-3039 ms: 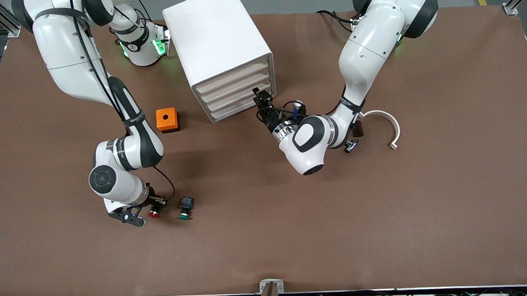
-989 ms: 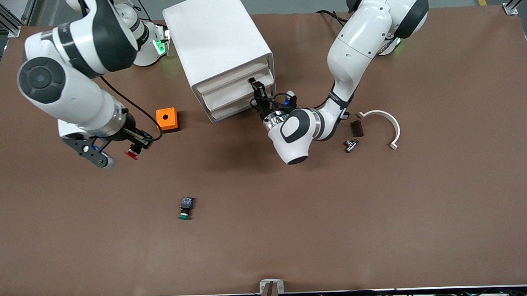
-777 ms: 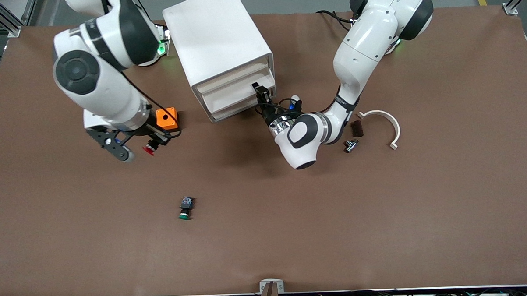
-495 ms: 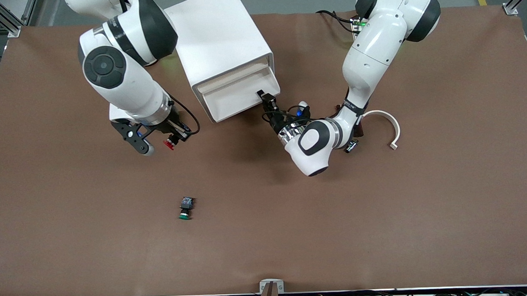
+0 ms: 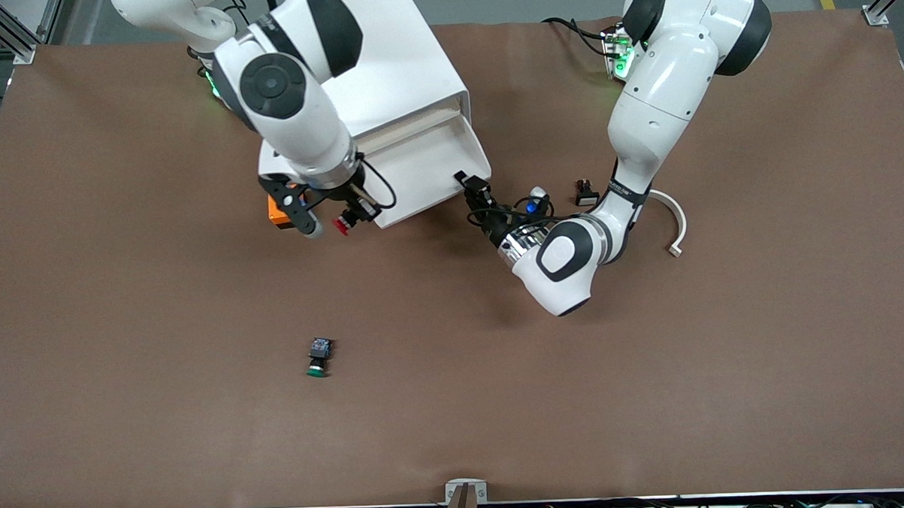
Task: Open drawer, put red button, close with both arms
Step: 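Carry the red button over the open drawer while the left gripper withdraws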
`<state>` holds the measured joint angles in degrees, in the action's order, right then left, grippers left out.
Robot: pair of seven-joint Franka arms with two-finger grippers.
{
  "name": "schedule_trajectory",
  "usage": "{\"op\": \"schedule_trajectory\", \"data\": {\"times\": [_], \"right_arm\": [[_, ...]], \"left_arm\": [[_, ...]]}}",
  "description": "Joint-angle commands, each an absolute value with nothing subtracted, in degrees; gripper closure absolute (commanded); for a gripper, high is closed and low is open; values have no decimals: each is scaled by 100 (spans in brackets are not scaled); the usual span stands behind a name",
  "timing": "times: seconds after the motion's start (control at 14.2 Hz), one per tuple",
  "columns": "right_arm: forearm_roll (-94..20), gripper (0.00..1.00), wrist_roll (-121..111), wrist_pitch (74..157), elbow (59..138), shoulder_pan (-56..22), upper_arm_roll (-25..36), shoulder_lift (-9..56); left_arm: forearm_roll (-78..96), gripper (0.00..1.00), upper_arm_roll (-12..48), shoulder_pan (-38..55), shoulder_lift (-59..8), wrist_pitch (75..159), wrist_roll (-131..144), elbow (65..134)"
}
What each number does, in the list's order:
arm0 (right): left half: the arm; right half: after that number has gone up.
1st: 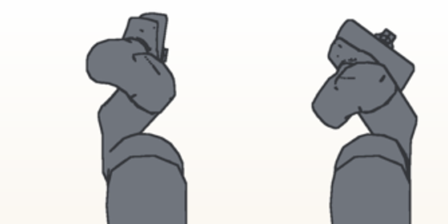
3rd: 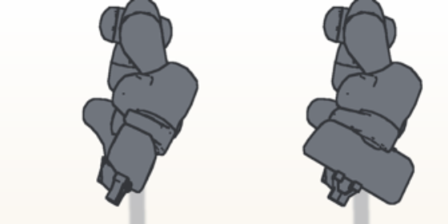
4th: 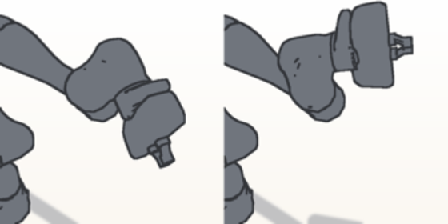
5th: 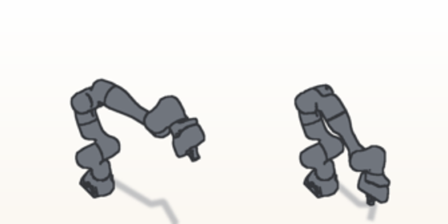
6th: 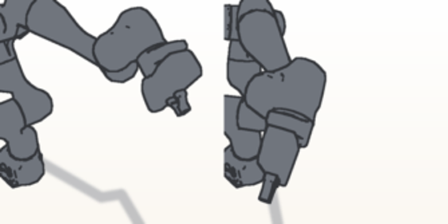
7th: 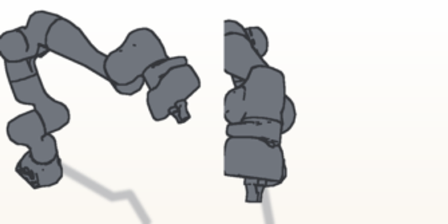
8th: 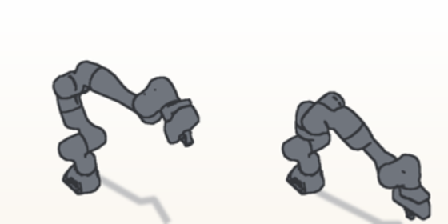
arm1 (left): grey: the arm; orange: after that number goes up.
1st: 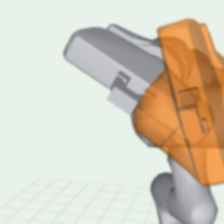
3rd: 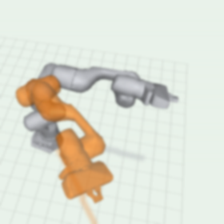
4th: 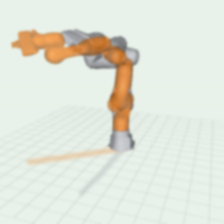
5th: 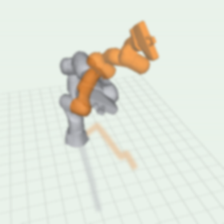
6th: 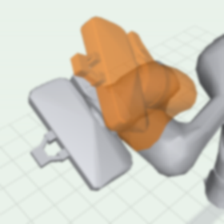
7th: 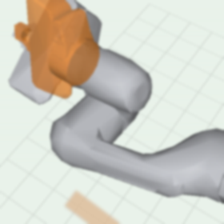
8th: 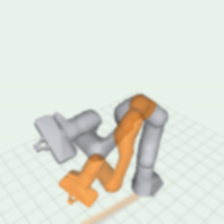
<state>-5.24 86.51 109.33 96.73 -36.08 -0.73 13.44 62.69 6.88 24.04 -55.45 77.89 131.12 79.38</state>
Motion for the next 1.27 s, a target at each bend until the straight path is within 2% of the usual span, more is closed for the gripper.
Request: {"op": "schedule_trajectory", "data": {"times": [0.0, 0.14, 0.21, 0.28, 0.42, 0.57, 0.71, 1.2], "right_arm": [[-580, 100, 9305, 11634, 10141, -4015, -26, 1292], [-571, 100, 9701, 11908, 10265, -4288, -18, 1414], [-571, 100, 9877, 11935, 10257, -4393, -18, 1476], [-571, 100, 10018, 12005, 10257, -4499, -18, 1511], [-571, 100, 10343, 12041, 10257, -4701, -18, 1634], [-571, 100, 10668, 12181, 10257, -4886, -18, 1731], [-571, 100, 10889, 12260, 10239, -5044, -18, 1802], [-562, 100, 11486, 12498, 10204, -5370, -18, 2118]], "left_arm": [[6337, 87, 650, 2224, -5687, 7770, 13210, 7840], [6337, 86, 659, 2171, -5695, 7770, 13210, 7840], [6346, 79, 650, 2162, -5695, 7770, 13201, 7840], [6346, 67, 650, 2153, -5695, 7778, 13140, 7840], [6346, 26, 659, 2145, -5687, 7849, 12782, 7753], [6346, 11, 677, 2101, -5652, 7849, 12254, 7691], [6372, 1, 694, 2004, -5625, 7866, 11894, 7629], [6399, 1, 546, 1740, -5607, 7875, 9750, 6909]]}}
